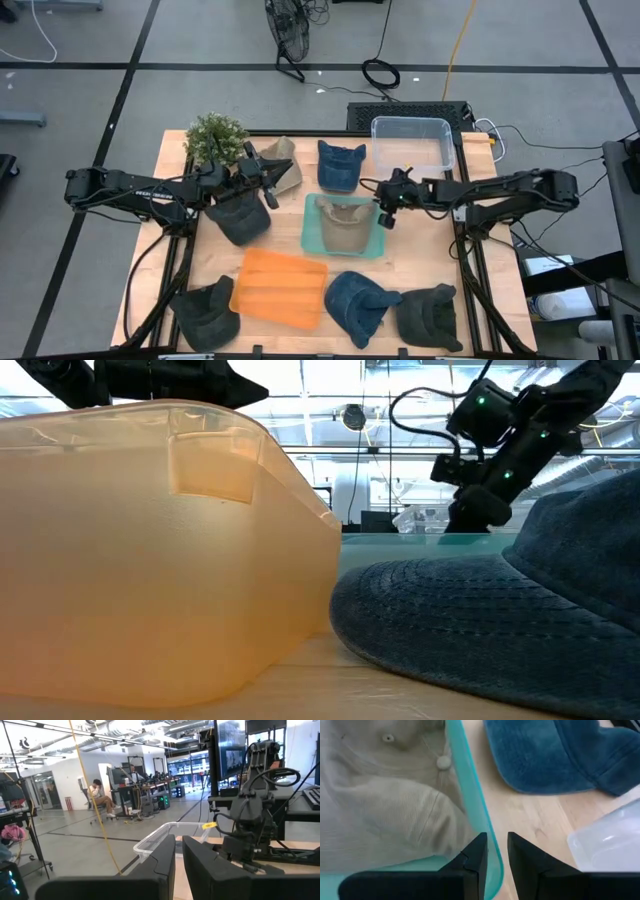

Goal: Pick & Place hat
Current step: Adjust the bins on the table

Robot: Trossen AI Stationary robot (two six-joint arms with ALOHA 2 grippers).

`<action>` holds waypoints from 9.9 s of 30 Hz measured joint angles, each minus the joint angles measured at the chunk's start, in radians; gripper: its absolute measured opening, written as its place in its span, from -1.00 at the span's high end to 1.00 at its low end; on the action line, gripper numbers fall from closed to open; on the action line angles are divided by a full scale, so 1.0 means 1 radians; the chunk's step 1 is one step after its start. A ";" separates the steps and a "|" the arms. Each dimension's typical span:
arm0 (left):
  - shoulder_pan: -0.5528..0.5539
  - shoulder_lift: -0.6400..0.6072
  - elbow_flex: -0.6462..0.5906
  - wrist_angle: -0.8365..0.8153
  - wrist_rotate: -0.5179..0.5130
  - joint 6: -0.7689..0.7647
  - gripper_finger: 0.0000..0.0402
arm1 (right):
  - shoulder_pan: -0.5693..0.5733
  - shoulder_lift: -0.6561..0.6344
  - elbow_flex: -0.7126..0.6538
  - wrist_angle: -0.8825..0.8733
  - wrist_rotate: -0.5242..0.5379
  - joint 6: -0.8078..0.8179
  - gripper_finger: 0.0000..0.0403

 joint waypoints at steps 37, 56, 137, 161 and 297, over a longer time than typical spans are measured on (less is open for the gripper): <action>-0.002 0.000 0.000 -0.001 0.001 0.014 0.77 | 0.177 -0.051 0.094 0.238 -0.049 -0.160 0.79; -0.267 0.000 0.042 -0.408 0.569 0.039 0.77 | 0.506 0.102 0.167 0.267 0.083 0.024 0.73; -0.404 0.616 0.514 -0.952 -0.002 -0.235 0.77 | 0.561 -0.301 0.054 0.387 0.784 -0.415 0.83; -0.248 0.195 0.396 -0.645 0.021 0.045 0.77 | 0.190 -0.040 0.325 -0.394 0.108 0.239 0.89; -0.061 -0.267 0.280 -0.854 0.112 -0.025 0.77 | 0.044 0.097 0.153 -0.228 0.027 0.843 0.36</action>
